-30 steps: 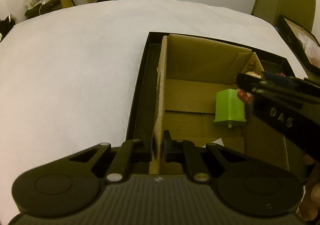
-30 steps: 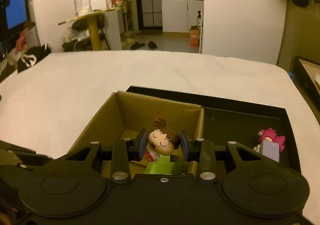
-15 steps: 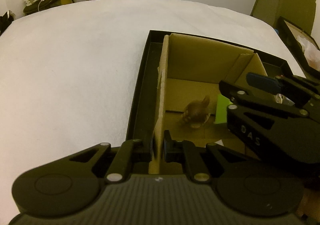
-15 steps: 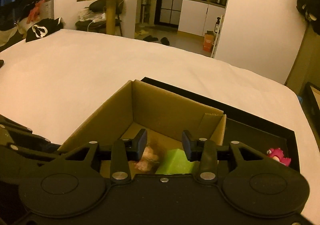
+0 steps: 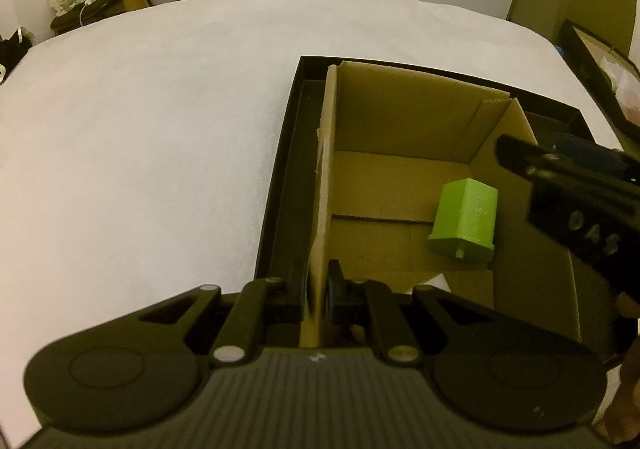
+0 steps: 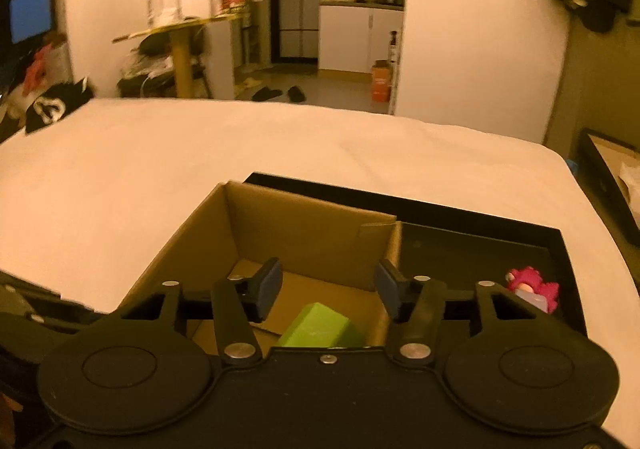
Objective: Organize rigid objects
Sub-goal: 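Reach the right gripper to the red figure with clear bulb and close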
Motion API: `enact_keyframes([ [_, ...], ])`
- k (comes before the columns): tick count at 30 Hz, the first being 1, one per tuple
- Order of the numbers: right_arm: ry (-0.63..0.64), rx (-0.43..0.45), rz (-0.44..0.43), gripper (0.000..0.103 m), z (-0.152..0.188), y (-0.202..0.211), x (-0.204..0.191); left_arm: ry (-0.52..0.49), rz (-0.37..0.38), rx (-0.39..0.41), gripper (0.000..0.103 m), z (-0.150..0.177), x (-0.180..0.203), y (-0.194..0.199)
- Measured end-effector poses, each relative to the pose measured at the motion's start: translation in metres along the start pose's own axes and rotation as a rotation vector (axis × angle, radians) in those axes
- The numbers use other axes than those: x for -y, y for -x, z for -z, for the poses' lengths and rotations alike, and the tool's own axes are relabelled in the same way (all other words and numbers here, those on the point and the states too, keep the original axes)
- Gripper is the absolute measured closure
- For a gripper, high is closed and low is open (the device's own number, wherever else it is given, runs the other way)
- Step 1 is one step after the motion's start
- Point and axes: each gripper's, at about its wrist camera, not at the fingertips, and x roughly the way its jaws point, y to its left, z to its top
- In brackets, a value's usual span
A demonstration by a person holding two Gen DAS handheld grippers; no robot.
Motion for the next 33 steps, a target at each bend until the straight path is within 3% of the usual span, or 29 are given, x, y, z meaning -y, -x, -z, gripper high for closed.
enact_keyframes([
  [10,-0.172,-0.05,0.016,0.047,0.004,-0.005,0.03,-0.018,-0.055,-0.016,0.089,-0.005,0.008,0.003],
  [14,-0.181,-0.042,0.052,0.045,0.006,-0.002,0.037,-0.03,-0.08,-0.012,0.086,-0.007,0.013,0.007],
  [18,-0.216,-0.042,0.072,0.042,0.009,-0.001,0.047,-0.04,-0.105,-0.007,0.079,-0.008,0.019,0.008],
  [22,-0.212,-0.034,0.125,0.032,0.013,0.001,0.053,-0.046,-0.133,-0.004,0.069,-0.01,0.024,0.008],
  [28,-0.239,-0.069,0.136,0.03,0.024,-0.002,0.067,-0.077,-0.181,0.016,0.049,-0.014,0.034,0.01],
  [33,-0.308,-0.107,0.152,0.03,0.033,-0.007,0.084,-0.094,-0.209,0.011,0.046,-0.018,0.043,0.004],
])
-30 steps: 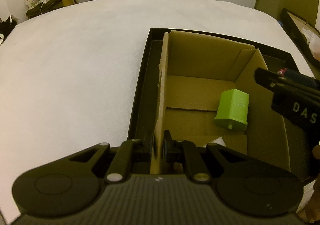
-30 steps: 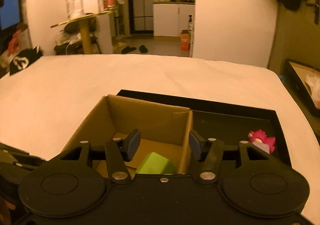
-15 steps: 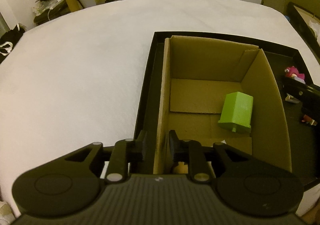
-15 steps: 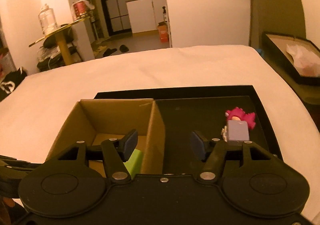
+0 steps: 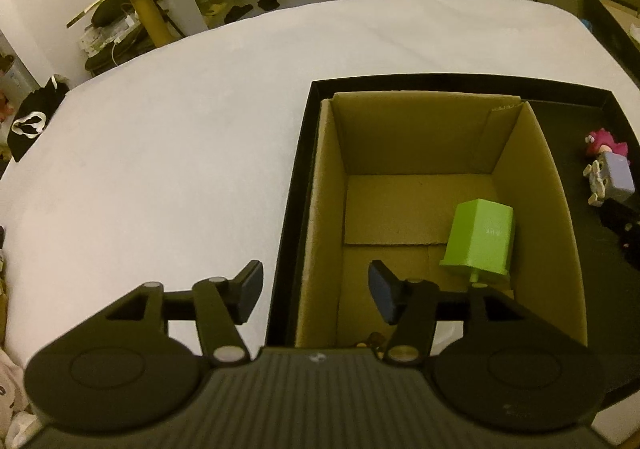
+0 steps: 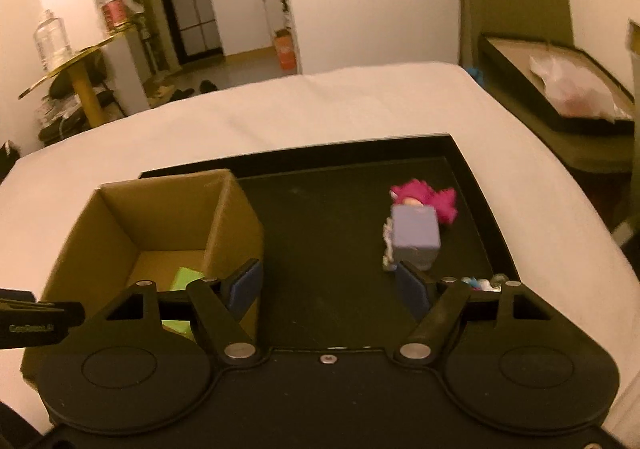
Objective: Organize rigid objects
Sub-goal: 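Reach the right gripper to the red figure with clear bulb and close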
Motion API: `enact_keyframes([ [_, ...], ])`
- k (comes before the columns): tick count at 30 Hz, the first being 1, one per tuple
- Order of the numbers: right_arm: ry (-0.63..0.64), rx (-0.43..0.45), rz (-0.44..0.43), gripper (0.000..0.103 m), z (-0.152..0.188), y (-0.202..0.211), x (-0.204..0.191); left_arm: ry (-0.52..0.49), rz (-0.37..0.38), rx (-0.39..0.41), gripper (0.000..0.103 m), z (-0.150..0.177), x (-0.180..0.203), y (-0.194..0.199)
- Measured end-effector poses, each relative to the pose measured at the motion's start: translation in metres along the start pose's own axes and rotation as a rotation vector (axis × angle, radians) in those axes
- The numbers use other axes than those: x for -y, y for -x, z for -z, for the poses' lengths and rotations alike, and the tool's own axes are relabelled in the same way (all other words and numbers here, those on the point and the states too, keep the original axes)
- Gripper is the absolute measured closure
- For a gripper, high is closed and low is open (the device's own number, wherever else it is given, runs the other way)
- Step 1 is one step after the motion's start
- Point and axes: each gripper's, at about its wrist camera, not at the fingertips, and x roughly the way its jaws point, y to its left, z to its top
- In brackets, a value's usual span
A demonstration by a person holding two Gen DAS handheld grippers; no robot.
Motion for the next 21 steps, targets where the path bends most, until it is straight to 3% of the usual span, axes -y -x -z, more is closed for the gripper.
enact_keyframes([
  [21,-0.397,-0.16,0.119,0.03,0.01,-0.059,0.091,-0.021,-0.056,-0.004,0.044,-0.017,0.008,-0.011],
])
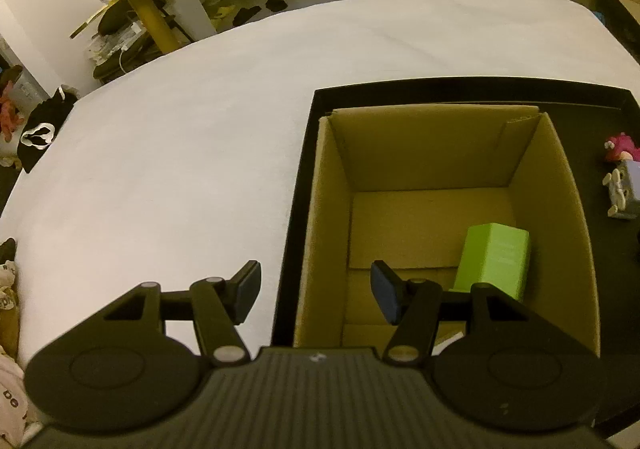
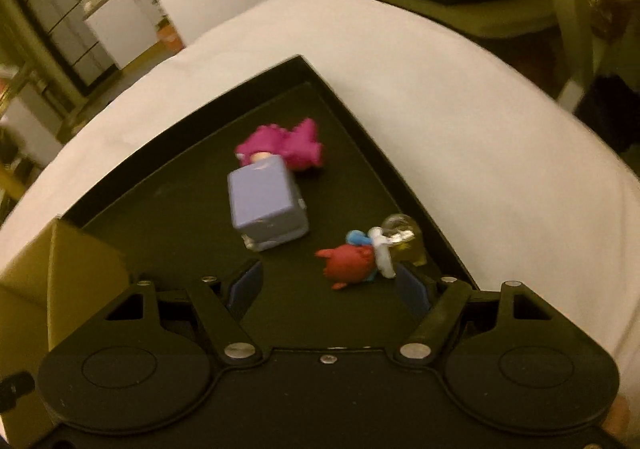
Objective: Organize rigid objects
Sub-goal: 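Reach the right gripper to the red figure with clear bulb and close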
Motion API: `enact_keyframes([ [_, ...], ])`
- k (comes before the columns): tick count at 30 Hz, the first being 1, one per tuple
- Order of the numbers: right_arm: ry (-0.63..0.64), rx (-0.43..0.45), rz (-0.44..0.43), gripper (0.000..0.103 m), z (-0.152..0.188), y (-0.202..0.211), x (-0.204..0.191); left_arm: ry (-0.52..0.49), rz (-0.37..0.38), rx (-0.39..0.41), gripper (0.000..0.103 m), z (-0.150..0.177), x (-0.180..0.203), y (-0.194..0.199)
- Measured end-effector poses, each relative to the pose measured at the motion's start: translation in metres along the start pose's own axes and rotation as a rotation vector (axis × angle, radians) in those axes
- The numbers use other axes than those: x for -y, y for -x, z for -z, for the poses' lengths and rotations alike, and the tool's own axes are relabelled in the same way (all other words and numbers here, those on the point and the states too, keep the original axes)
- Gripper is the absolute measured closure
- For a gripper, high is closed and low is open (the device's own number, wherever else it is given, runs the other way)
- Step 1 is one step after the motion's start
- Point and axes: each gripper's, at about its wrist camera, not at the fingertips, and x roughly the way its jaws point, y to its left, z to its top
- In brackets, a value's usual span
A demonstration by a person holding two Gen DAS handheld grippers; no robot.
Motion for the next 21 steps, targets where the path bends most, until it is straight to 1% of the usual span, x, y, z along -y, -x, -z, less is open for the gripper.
enact_keyframes([
  [5,-0.017,-0.015,0.02,0.03,-0.002,-0.013,0.004,0.002,0.001,-0.006,0.044,0.001,-0.001,-0.003],
  [10,-0.001,0.023,0.054,0.03,-0.004,-0.018,0.003,-0.001,0.008,-0.011,0.044,0.003,-0.001,-0.006],
  [12,0.026,0.037,0.07,0.03,-0.004,-0.021,-0.003,-0.001,0.01,-0.009,0.044,0.003,-0.003,-0.005],
  [14,0.068,0.051,0.084,0.04,-0.001,-0.022,-0.008,-0.001,0.009,-0.006,0.044,0.003,-0.004,-0.005],
  [15,0.085,0.06,0.09,0.055,0.0,-0.021,-0.01,0.001,0.009,-0.006,0.044,0.003,-0.006,-0.005],
  [16,0.091,0.061,0.089,0.073,-0.001,-0.021,-0.011,0.003,0.008,-0.007,0.044,0.003,-0.007,-0.006],
  [18,0.082,0.048,0.059,0.073,-0.003,-0.02,-0.01,0.011,0.004,-0.01,0.044,0.004,-0.009,-0.006],
  [21,0.09,0.051,0.045,0.073,-0.001,-0.018,-0.012,0.024,0.003,-0.011,0.044,0.007,-0.014,-0.005],
])
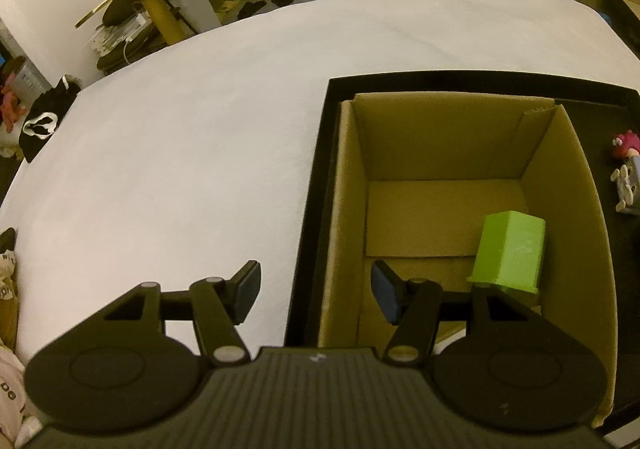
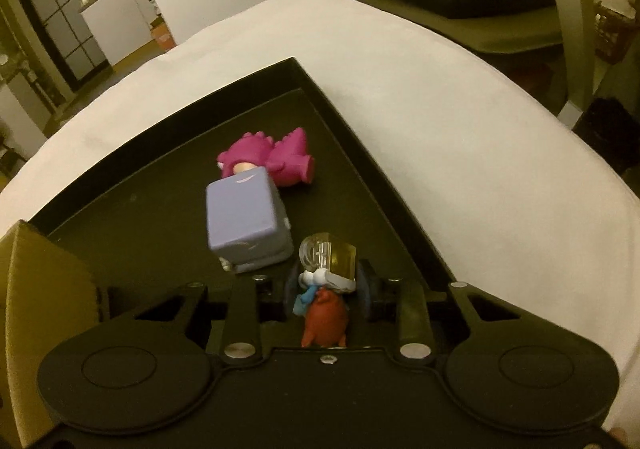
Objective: Organize rigid objects
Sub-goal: 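Reach the right gripper to the red figure with clear bulb and close, then carry the red figure with the right gripper into the box and release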
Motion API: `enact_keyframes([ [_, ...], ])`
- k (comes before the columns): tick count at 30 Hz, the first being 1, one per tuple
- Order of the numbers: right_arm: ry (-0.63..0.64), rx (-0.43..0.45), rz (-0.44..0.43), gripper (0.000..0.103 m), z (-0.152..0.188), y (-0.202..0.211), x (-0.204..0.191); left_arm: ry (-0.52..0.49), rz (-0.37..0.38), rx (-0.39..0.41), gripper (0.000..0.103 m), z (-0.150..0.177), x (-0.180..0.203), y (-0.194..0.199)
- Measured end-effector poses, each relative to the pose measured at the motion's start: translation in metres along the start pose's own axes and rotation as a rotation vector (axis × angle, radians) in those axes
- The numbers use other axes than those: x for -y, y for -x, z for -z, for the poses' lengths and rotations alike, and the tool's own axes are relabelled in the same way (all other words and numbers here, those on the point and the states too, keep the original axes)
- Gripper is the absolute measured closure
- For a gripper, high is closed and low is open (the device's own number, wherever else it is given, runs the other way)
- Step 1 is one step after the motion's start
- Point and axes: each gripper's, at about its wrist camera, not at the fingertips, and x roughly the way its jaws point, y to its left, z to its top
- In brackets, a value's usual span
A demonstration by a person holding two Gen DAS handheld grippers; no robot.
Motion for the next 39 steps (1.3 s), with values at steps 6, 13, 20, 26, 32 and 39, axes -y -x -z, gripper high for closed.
enact_keyframes([
  [6,0.019,0.039,-0.051,0.073,-0.002,0.019,-0.008,0.01,0.001,0.004,0.044,0.005,-0.005,0.006],
  [13,0.061,0.077,-0.131,0.073,-0.003,0.041,-0.022,0.016,0.01,0.001,0.044,0.011,-0.007,0.008],
  [20,0.104,0.115,-0.178,0.073,-0.002,0.057,-0.035,0.023,0.022,0.001,0.044,0.016,-0.009,0.012],
  [26,0.138,0.132,-0.269,0.073,-0.002,0.07,-0.05,0.02,0.039,0.005,0.044,0.017,-0.011,0.014],
  [32,0.228,0.175,-0.373,0.073,-0.002,0.09,-0.077,0.034,0.073,0.009,0.044,0.019,-0.019,0.012],
  [39,0.316,0.2,-0.415,0.073,0.006,0.096,-0.101,0.038,0.123,0.017,0.044,0.025,-0.023,0.006],
])
